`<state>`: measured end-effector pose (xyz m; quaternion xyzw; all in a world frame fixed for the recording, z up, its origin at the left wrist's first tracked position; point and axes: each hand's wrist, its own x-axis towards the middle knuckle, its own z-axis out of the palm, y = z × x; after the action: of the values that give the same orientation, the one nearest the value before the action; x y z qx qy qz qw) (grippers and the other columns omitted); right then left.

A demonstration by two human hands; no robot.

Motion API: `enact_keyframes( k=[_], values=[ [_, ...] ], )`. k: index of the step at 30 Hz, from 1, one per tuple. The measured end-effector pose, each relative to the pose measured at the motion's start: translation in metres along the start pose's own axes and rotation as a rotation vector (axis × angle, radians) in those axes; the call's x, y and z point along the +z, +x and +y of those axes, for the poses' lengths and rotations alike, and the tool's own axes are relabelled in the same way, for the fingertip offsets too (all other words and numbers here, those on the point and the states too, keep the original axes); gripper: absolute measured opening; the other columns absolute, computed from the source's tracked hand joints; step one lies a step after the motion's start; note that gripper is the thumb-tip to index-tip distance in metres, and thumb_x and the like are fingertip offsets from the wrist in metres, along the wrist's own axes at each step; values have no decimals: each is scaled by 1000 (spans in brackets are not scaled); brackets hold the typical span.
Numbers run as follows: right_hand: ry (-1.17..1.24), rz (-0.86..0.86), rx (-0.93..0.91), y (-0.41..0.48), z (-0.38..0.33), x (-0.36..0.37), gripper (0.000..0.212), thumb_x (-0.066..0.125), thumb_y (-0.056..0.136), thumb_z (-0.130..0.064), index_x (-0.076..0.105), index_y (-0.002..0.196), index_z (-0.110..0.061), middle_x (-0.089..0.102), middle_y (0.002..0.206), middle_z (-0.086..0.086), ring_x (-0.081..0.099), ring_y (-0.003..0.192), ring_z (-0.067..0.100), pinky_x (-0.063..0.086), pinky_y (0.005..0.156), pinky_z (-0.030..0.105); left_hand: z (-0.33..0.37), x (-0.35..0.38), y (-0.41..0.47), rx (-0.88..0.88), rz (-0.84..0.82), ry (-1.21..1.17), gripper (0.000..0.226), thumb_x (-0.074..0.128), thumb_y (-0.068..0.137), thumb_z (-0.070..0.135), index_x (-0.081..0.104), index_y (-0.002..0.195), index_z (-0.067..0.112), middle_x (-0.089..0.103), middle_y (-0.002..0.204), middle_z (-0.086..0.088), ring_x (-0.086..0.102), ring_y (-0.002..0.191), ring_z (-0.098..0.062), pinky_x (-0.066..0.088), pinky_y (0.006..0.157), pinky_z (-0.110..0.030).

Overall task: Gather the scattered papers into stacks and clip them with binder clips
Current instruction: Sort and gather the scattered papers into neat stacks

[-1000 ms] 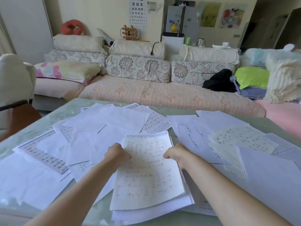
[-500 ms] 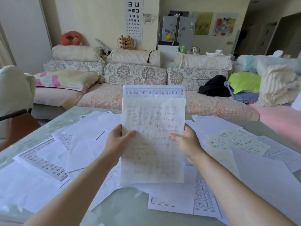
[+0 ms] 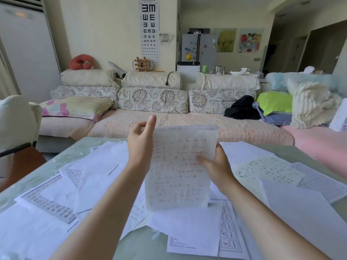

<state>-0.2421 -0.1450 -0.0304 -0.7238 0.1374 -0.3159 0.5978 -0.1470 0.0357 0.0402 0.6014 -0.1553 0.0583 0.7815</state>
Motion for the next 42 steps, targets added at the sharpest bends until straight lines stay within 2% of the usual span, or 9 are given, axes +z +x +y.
enact_keyframes(
  k=[5,10,13,18,23,27,32,34,42],
  values=[
    [-4,30,43,0,2,-2,38,64,87,-5,55,119,-24,71,109,-5,68,103,15,56,89,39,0,11,8,-8,76,67,4,59,87,23,60,88,19,53,71,6,47,60,-12,37,53,-24],
    [-77,-39,72,-1,10,-3,35,63,88,-12,60,121,-23,72,110,-6,68,102,13,56,92,42,-7,1,5,105,-22,163,23,65,87,47,58,95,27,58,85,11,55,70,-2,44,62,-24],
    [-81,-34,100,0,15,-3,35,61,83,-16,61,118,-24,73,107,-5,70,100,14,56,91,46,-24,-13,-6,80,-115,152,13,66,90,39,58,95,30,65,86,11,65,74,1,50,64,-22],
    [-109,-25,125,0,20,-4,33,60,86,-12,58,117,-21,72,108,-2,69,102,18,53,95,47,-58,-36,-13,-84,-334,160,49,80,77,20,54,119,19,71,106,0,71,93,-14,58,69,-30],
    [-175,-39,192,-12,26,-2,24,50,93,-1,51,109,-19,63,114,4,59,109,25,47,95,39,-79,-38,-25,-169,-164,260,30,62,82,9,52,110,18,64,105,-2,65,97,-19,55,69,-33],
    [-246,-50,188,-17,27,-3,29,42,95,-2,45,120,-15,59,122,12,55,115,29,46,96,41,-84,-24,-31,-181,-201,343,28,52,88,6,49,111,22,62,108,-1,62,96,-16,56,74,-37],
    [-248,47,206,-12,15,-42,29,47,91,-1,48,115,-18,63,101,0,60,87,16,47,64,27,-72,2,-21,-177,-436,554,35,52,83,24,43,117,20,62,106,0,64,96,-19,58,80,-46],
    [-249,90,227,-11,11,-66,32,49,89,-2,49,116,-21,63,102,-4,61,87,13,51,65,29,-71,20,-22,-226,-528,547,47,52,72,30,47,118,23,65,109,-1,67,100,-22,59,77,-45],
    [-364,222,381,-29,25,-184,37,46,87,-4,52,122,-15,62,106,4,55,82,17,40,61,29,-78,128,-88,-384,-598,400,18,46,92,7,62,97,14,70,97,-6,68,84,-21,54,60,-29]
  ],
)
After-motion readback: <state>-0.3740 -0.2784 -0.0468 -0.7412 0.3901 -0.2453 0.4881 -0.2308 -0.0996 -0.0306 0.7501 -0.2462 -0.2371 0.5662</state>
